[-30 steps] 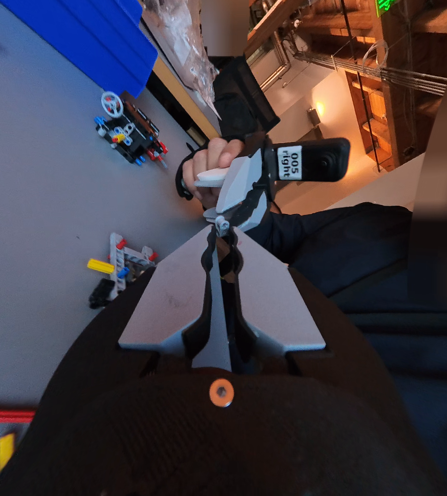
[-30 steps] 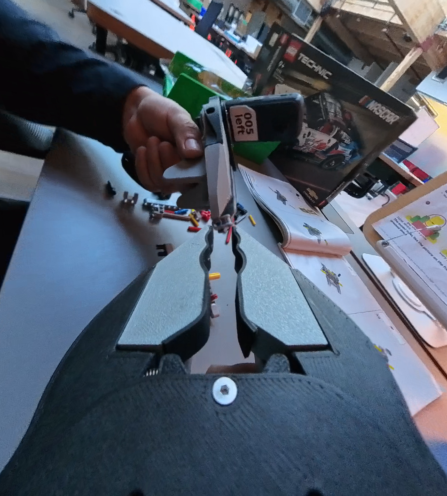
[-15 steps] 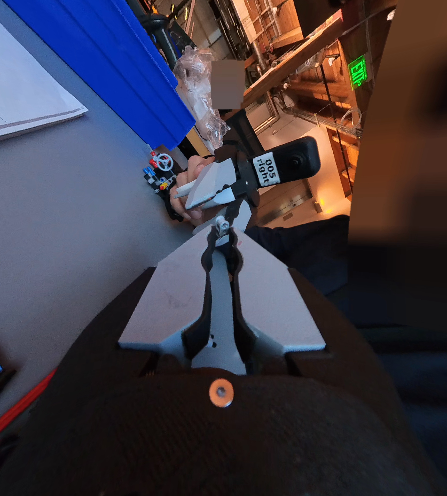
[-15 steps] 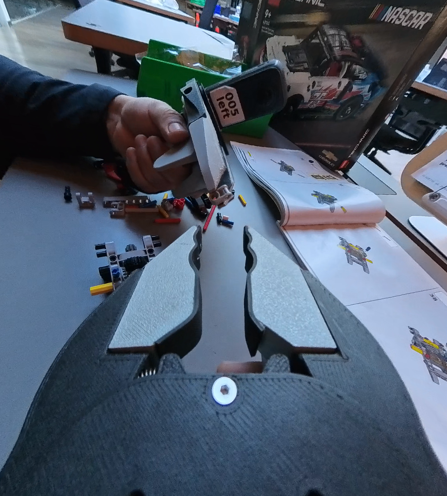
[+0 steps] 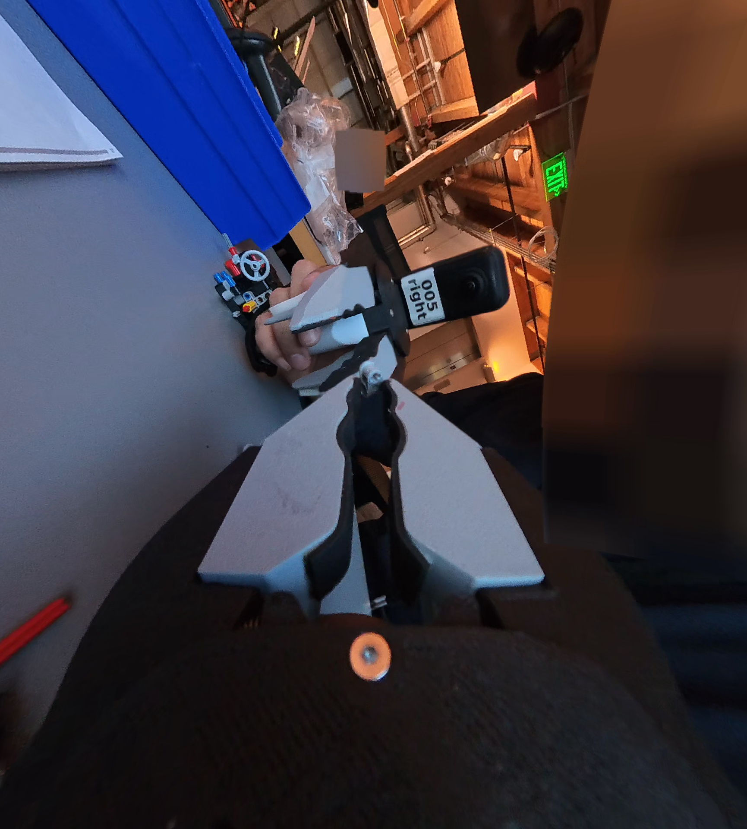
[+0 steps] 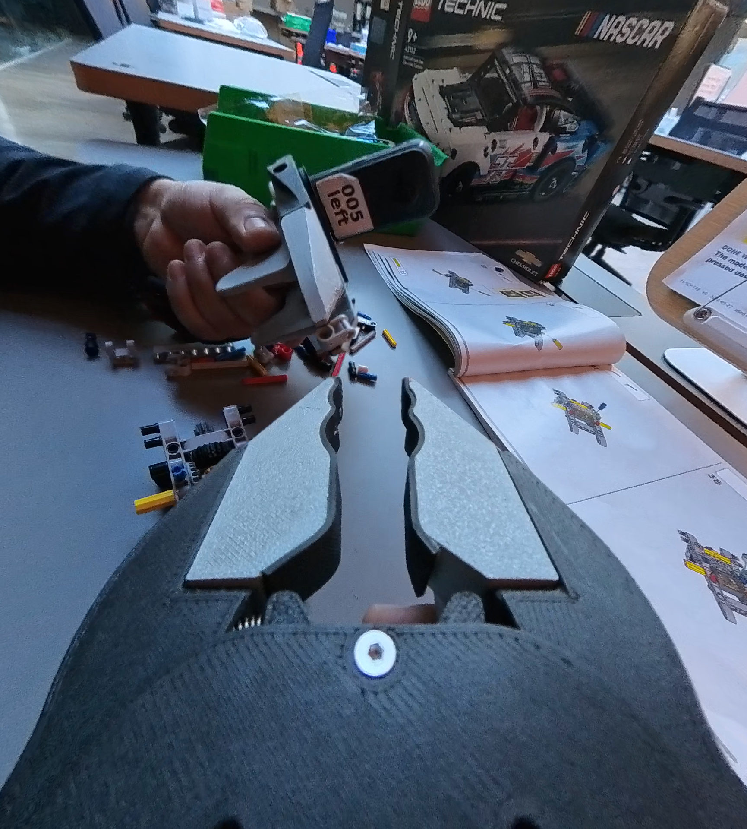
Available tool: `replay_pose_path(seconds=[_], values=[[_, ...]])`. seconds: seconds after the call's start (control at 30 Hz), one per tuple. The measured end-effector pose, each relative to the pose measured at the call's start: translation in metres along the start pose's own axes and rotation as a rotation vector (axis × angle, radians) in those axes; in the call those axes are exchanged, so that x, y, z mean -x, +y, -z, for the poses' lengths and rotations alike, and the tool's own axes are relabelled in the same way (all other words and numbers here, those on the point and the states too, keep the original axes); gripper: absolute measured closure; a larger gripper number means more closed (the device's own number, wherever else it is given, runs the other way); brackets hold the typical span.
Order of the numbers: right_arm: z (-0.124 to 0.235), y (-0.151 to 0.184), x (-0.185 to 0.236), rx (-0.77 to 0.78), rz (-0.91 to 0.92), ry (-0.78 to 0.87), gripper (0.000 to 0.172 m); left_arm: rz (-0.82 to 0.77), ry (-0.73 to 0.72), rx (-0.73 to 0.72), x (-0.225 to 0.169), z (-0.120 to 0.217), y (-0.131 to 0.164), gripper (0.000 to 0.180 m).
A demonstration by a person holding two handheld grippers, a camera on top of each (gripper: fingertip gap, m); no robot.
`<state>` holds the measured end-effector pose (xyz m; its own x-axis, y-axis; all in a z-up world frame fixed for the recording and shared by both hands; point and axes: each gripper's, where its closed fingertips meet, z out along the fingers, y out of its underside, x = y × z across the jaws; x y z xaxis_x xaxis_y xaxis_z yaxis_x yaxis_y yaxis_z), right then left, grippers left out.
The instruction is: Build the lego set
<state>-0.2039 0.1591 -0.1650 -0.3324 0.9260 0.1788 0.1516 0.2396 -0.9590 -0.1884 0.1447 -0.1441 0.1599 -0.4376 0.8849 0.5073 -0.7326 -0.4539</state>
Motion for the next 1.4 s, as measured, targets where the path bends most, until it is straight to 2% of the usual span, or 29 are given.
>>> replay_pose_path(seconds=[0.4,0.5,1.4], values=[[0.005,-0.023,0.030,-0.087,0.154,-0.057,0.152,0.028,0.064,0.058,-0.005,-0.005,0.012,0.174],[0.007,-0.025,0.032,-0.098,0.154,-0.067,0.159,0.017,0.084,0.089,-0.008,-0.005,0.017,0.174],[0.013,-0.022,0.045,-0.105,0.207,-0.135,0.159,0.009,0.088,0.160,-0.012,-0.008,0.029,0.174]])
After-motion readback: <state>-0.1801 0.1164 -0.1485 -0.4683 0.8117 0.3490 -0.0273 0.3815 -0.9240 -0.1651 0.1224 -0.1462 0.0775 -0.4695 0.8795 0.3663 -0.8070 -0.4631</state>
